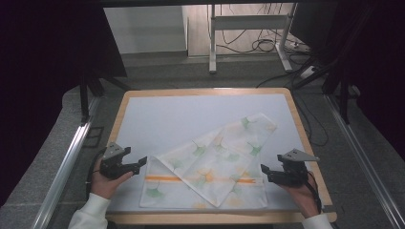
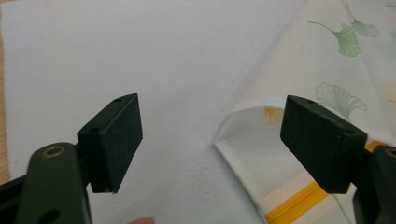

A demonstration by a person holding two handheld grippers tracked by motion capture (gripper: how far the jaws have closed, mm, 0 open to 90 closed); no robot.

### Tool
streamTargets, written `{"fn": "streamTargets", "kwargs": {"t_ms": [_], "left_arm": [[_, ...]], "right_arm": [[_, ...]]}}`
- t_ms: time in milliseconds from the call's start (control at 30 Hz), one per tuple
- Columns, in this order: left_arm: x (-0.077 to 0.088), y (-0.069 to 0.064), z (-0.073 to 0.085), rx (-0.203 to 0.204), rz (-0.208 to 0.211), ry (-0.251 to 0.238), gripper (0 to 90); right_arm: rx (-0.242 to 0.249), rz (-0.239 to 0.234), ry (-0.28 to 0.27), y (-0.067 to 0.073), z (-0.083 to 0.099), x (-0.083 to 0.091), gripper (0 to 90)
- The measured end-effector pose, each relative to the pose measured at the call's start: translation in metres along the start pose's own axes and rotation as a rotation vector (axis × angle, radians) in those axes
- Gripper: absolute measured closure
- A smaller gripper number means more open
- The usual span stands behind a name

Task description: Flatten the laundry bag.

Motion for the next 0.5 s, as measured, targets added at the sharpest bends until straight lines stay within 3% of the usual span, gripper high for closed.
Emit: {"fn": "streamTargets", "kwargs": {"t_ms": [100,133,300,500], "left_arm": [[-0.0013,-0.0027,0.0002,-0.009,-0.003,0.011,20.9],[-0.0023,-0.0038,0.0013,-0.017,-0.007,0.025,20.1],[-0.0031,-0.0015,0.0044,-0.017,-0.006,0.036,18.9],[-0.0002,-0.0061,0.0042,-0.025,-0.001,0.018,19.5]], "right_arm": [[-0.005,-0.015,-0.011,-0.0009,0.0002,0.002,28.4],[-0.004,-0.035,-0.009,-0.0006,-0.0001,0.0029,29.5],[0.007,-0.045,0.022,0.004,0.001,-0.0019,30.2],[0.018,-0.028,0.008,0.0084,-0.0012,0.0031,37.4]]}}
Point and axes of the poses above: each handheld gripper's, and its own axes: x roughly backward along the jaws, z roughly out of its underside, y roughly to its left, the point moved 4 cm from there along -x, roughly forward along the jaws, and after that the axes turned 11 degrees about y, right-handed, at the moved point
